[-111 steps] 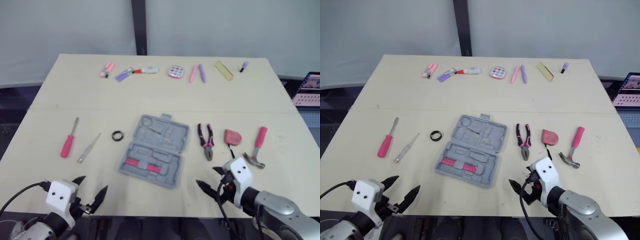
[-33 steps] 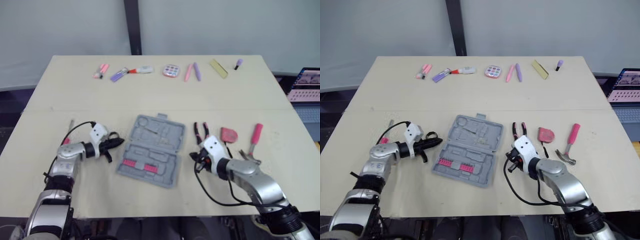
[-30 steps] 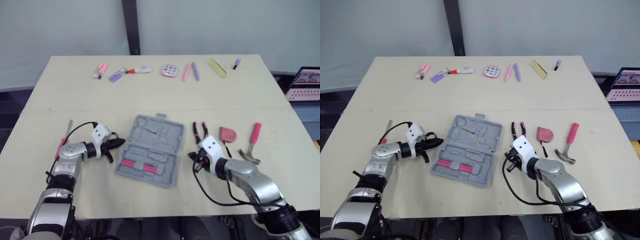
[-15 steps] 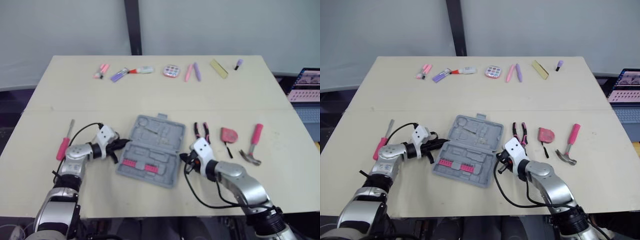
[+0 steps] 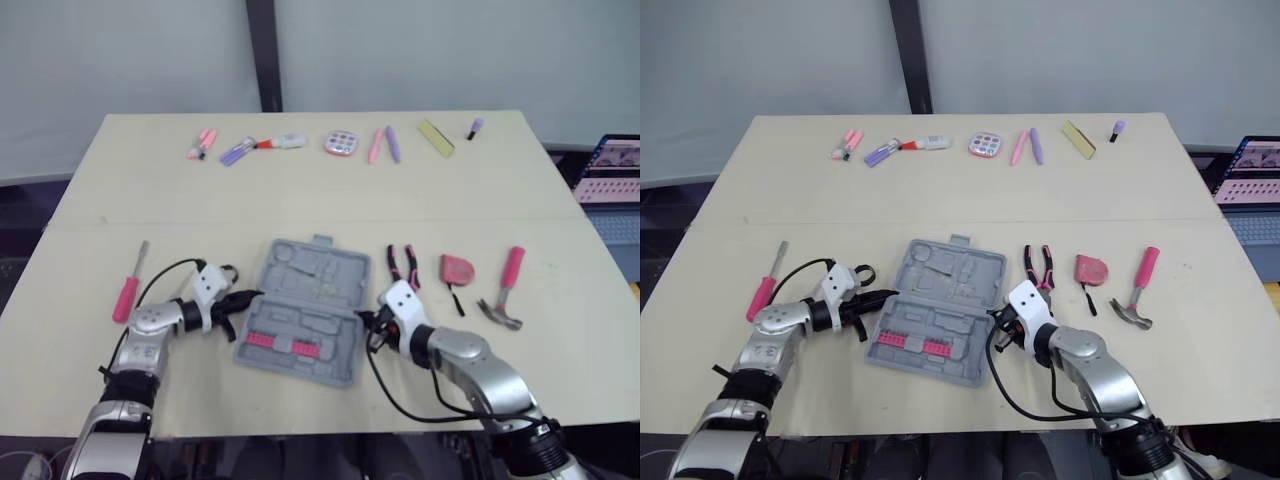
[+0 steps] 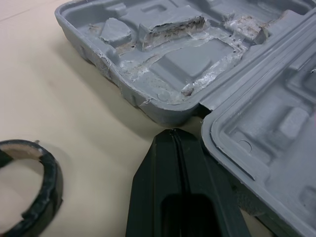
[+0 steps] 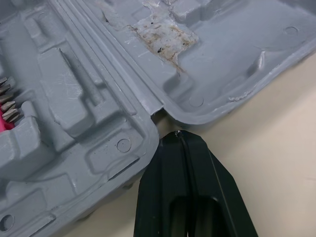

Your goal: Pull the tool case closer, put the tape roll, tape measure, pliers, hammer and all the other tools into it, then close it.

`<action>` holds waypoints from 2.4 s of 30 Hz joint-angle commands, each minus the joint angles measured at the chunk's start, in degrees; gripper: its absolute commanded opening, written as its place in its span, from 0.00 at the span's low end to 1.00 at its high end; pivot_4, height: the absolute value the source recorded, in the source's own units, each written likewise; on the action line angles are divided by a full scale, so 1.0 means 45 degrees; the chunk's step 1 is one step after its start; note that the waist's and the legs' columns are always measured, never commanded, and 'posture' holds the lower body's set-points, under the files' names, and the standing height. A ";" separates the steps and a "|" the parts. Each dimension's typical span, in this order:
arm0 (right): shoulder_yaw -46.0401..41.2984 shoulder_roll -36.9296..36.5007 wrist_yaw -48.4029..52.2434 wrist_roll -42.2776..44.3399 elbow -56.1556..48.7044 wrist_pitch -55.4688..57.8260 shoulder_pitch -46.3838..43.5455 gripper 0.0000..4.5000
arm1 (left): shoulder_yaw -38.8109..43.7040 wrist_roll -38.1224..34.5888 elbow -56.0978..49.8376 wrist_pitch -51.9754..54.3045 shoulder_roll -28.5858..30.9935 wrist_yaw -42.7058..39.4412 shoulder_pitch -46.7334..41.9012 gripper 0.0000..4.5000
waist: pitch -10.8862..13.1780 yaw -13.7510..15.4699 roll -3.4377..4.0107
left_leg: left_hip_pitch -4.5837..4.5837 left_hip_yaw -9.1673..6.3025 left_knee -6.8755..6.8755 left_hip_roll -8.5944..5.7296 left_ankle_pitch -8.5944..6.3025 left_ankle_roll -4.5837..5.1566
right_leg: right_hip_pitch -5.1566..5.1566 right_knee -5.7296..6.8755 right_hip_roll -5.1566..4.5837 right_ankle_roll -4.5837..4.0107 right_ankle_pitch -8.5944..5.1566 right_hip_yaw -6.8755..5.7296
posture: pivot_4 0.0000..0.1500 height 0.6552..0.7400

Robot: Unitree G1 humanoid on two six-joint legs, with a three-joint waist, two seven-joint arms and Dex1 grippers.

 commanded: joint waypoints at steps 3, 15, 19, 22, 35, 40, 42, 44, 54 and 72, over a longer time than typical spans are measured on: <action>-0.0070 -0.0371 0.0668 0.0291 -0.0812 -0.0153 0.0314 0.01 | -0.0090 -0.0356 -0.1994 0.1024 0.0121 -0.0056 0.1226 0.00 | -0.0002 0.0005 0.0004 | 0.0000 0.0001 -0.0003 -0.0004 0.0000 0.0001 | 0.0000 -0.0003 -0.0004 0.0000 0.0000 0.0000 | 1.00 1.00; -0.0310 -0.1565 0.1801 0.1022 -0.2038 0.0107 0.1244 0.01 | 0.0102 -0.1142 -0.6747 0.3286 0.0457 0.0393 0.4310 0.00 | -0.0002 0.0048 0.0004 | 0.0000 0.0002 -0.0017 -0.0007 -0.0002 0.0003 | 0.0006 -0.0060 -0.0012 -0.0001 -0.0001 0.0002 | 1.00 1.00; -0.0269 -0.1809 0.2027 0.1169 -0.2223 0.0154 0.1381 0.01 | 0.0131 -0.1256 -0.7646 0.3724 0.0483 0.0601 0.4971 0.00 | -0.0002 0.0061 0.0004 | 0.0000 0.0004 -0.0018 -0.0010 -0.0003 0.0006 | 0.0008 -0.0070 -0.0016 -0.0001 -0.0001 0.0002 | 1.00 1.00; -0.0234 -0.1983 0.2206 0.1274 -0.2397 0.0231 0.1453 0.01 | 0.0121 -0.1308 -0.8161 0.3969 0.0409 0.0780 0.5373 0.00 | -0.0002 0.0068 0.0004 | -0.0001 0.0006 -0.0018 -0.0015 -0.0004 0.0007 | 0.0009 -0.0074 -0.0022 -0.0001 -0.0001 0.0003 | 1.00 1.00; -0.0289 -0.2702 0.2513 0.1703 -0.3381 0.0676 0.2161 0.01 | -0.0254 -0.1474 -0.9672 0.4563 0.0187 0.1296 0.6608 0.00 | -0.0001 0.0089 0.0003 | 0.0000 0.0007 -0.0022 -0.0021 -0.0007 0.0011 | 0.0014 -0.0087 -0.0027 -0.0002 -0.0001 0.0003 | 1.00 1.00; -0.0338 -0.2800 0.2427 0.1802 -0.3639 0.0815 0.2405 0.01 | -0.0340 -0.1526 -1.0036 0.4636 0.0260 0.1196 0.7123 0.00 | -0.0002 0.0091 0.0004 | -0.0001 0.0008 -0.0025 -0.0021 -0.0008 0.0013 | 0.0017 -0.0098 -0.0028 -0.0002 -0.0001 0.0004 | 1.00 1.00; -0.0359 -0.2819 0.2408 0.1826 -0.3705 0.0869 0.2457 0.01 | -0.0332 -0.1536 -1.0114 0.4658 0.0295 0.1171 0.7229 0.00 | -0.0002 0.0091 0.0003 | 0.0000 0.0008 -0.0025 -0.0021 -0.0008 0.0013 | 0.0017 -0.0096 -0.0027 -0.0002 -0.0001 0.0003 | 1.00 1.00; -0.0383 -0.2842 0.2400 0.1844 -0.3763 0.0908 0.2516 0.01 | -0.0347 -0.1549 -1.0202 0.4680 0.0313 0.1156 0.7329 0.00 | -0.0002 0.0090 0.0004 | 0.0000 0.0009 -0.0026 -0.0021 -0.0009 0.0014 | 0.0017 -0.0098 -0.0028 -0.0002 -0.0001 0.0004 | 1.00 1.00; -0.0432 -0.2925 0.2433 0.1898 -0.3929 0.0985 0.2744 0.01 | -0.0370 -0.1546 -1.0311 0.4768 0.0332 0.1183 0.7411 0.00 | -0.0002 0.0095 0.0004 | 0.0000 0.0009 -0.0029 -0.0021 -0.0011 0.0017 | 0.0021 -0.0112 -0.0028 -0.0002 0.0000 0.0003 | 1.00 1.00; -0.0469 -0.3056 0.2428 0.2039 -0.4130 0.1150 0.2994 0.01 | -0.0380 -0.1493 -1.0295 0.4706 0.0361 0.1194 0.7583 0.00 | -0.0002 0.0096 0.0003 | 0.0000 0.0009 -0.0031 -0.0021 -0.0011 0.0017 | 0.0022 -0.0113 -0.0028 -0.0003 0.0000 0.0003 | 1.00 1.00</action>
